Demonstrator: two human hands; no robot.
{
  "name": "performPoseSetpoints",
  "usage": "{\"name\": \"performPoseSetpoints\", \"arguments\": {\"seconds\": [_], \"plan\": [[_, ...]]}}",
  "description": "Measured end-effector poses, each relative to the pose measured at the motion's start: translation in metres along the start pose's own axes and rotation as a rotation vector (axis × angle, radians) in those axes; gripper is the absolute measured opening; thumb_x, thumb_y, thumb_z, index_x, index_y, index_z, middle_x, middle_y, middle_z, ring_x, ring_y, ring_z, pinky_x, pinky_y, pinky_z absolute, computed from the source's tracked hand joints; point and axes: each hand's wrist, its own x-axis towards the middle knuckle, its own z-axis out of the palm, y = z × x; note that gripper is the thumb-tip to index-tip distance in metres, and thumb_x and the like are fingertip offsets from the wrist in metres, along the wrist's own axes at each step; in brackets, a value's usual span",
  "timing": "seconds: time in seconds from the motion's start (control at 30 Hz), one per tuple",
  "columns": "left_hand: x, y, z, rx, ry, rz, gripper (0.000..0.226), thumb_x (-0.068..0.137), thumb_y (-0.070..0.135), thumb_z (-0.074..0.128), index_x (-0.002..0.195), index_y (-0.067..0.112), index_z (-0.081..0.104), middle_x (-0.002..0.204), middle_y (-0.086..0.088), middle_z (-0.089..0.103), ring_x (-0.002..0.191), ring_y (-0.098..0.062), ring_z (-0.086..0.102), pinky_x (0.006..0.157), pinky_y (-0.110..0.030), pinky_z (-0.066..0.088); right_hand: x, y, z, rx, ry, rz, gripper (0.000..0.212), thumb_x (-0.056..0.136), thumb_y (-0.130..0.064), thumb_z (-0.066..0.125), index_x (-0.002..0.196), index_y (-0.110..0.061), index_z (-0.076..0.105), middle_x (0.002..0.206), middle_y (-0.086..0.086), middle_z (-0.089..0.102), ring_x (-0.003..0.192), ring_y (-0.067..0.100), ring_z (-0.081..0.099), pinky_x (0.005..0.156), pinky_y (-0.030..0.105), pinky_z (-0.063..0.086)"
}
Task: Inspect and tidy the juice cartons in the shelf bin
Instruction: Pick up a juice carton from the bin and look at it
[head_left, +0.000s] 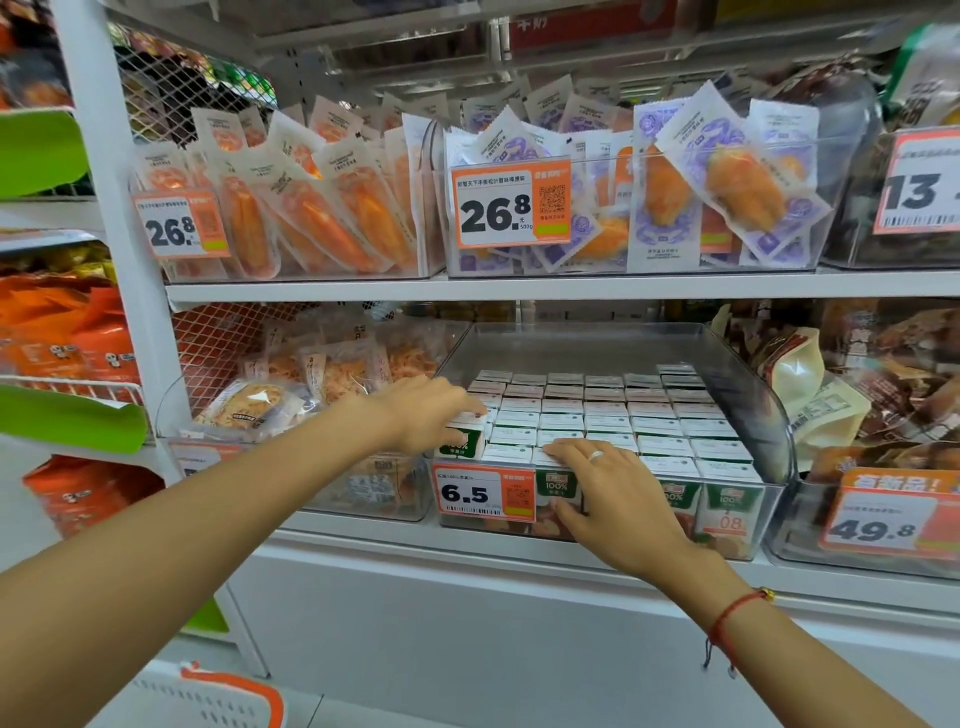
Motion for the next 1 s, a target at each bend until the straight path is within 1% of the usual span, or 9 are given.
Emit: {"name": "performPoseSetpoints", "arguments": {"seconds": [0.07, 0.23, 0.37, 0.53, 0.63, 0.7, 0.77, 0.9, 1.0], "plan": [[0.002, -0.003, -0.003, -0.057, 0.007, -0.017, 0.047, 0.098, 0.032, 0.057, 0.143, 0.023, 0.047, 0.143, -0.003, 0.052, 0.131, -0.026, 0.049, 0.102, -0.04, 0.04, 0.0, 0.0, 0.0, 0.007, 0.0, -0.002, 0.055, 0.091, -0.037, 0.058, 0.143, -0.026, 0.041, 0.142, -0.009, 0.049, 0.128, 0.012, 0.044, 0.107, 0.027, 0.03], [-0.005, -0.007, 0.011, -0.131, 0.097, -0.049, 0.049, 0.097, 0.036, 0.057, 0.144, 0.027, 0.046, 0.146, 0.0, 0.051, 0.134, -0.023, 0.047, 0.107, -0.042, 0.038, 0.0, 0.001, 0.001, 0.007, 0.0, -0.003, 0.056, 0.091, -0.037, 0.058, 0.143, -0.027, 0.041, 0.142, -0.01, 0.048, 0.128, 0.012, 0.044, 0.106, 0.027, 0.03], [-0.009, -0.008, 0.01, 0.02, 0.069, -0.022, 0.051, 0.099, 0.042, 0.051, 0.147, 0.027, 0.042, 0.139, -0.004, 0.057, 0.127, -0.026, 0.052, 0.102, -0.045, 0.042, 0.0, 0.001, 0.0, 0.013, -0.004, -0.003, 0.056, 0.091, -0.035, 0.058, 0.143, -0.026, 0.041, 0.142, -0.009, 0.048, 0.128, 0.012, 0.044, 0.107, 0.027, 0.03], [-0.006, -0.003, -0.001, 0.124, 0.116, 0.053, 0.047, 0.098, 0.039, 0.053, 0.141, 0.02, 0.049, 0.124, -0.007, 0.065, 0.13, -0.029, 0.047, 0.109, -0.042, 0.036, -0.001, 0.002, 0.0, 0.014, -0.002, -0.014, 0.056, 0.091, -0.035, 0.058, 0.143, -0.024, 0.041, 0.144, -0.007, 0.049, 0.13, 0.014, 0.043, 0.109, 0.029, 0.03], [-0.012, -0.009, 0.008, 0.021, 0.258, 0.062, 0.043, 0.097, 0.043, 0.052, 0.136, 0.023, 0.054, 0.113, -0.002, 0.069, 0.106, -0.023, 0.061, 0.08, -0.033, 0.046, -0.001, 0.003, 0.001, 0.01, -0.004, -0.016, 0.056, 0.091, -0.036, 0.058, 0.143, -0.025, 0.041, 0.144, -0.008, 0.048, 0.131, 0.013, 0.043, 0.109, 0.029, 0.029], [-0.02, -0.013, 0.02, -0.029, 0.351, 0.061, 0.037, 0.098, 0.044, 0.051, 0.128, 0.025, 0.06, 0.103, 0.001, 0.072, 0.081, -0.018, 0.062, 0.061, -0.027, 0.036, -0.001, 0.003, 0.002, 0.006, -0.003, -0.02, 0.057, 0.091, -0.037, 0.059, 0.143, -0.026, 0.041, 0.143, -0.008, 0.048, 0.13, 0.013, 0.043, 0.109, 0.028, 0.029], [-0.024, -0.011, 0.032, -0.022, 0.379, 0.07, 0.031, 0.098, 0.04, 0.052, 0.122, 0.024, 0.063, 0.1, 0.003, 0.073, 0.071, -0.013, 0.058, 0.055, -0.022, 0.031, -0.001, 0.003, 0.003, 0.001, -0.001, -0.019, 0.056, 0.09, -0.037, 0.059, 0.143, -0.026, 0.041, 0.142, -0.008, 0.049, 0.129, 0.013, 0.044, 0.108, 0.028, 0.03], [-0.018, -0.005, 0.031, 0.01, 0.163, 0.048, 0.041, 0.1, 0.034, 0.05, 0.139, 0.021, 0.049, 0.119, -0.002, 0.066, 0.106, -0.022, 0.062, 0.081, -0.031, 0.043, 0.0, 0.002, 0.002, -0.008, -0.003, -0.009, 0.056, 0.09, -0.037, 0.06, 0.142, -0.026, 0.042, 0.142, -0.008, 0.049, 0.129, 0.013, 0.044, 0.107, 0.028, 0.031], [-0.01, 0.0, 0.017, -0.012, -0.046, 0.028, 0.033, 0.102, 0.023, 0.047, 0.133, 0.016, 0.052, 0.114, -0.008, 0.065, 0.105, -0.028, 0.06, 0.079, -0.035, 0.043, 0.0, 0.003, 0.002, -0.014, -0.006, -0.012, 0.056, 0.09, -0.037, 0.059, 0.142, -0.026, 0.042, 0.142, -0.009, 0.049, 0.128, 0.013, 0.044, 0.106, 0.028, 0.031]]}}
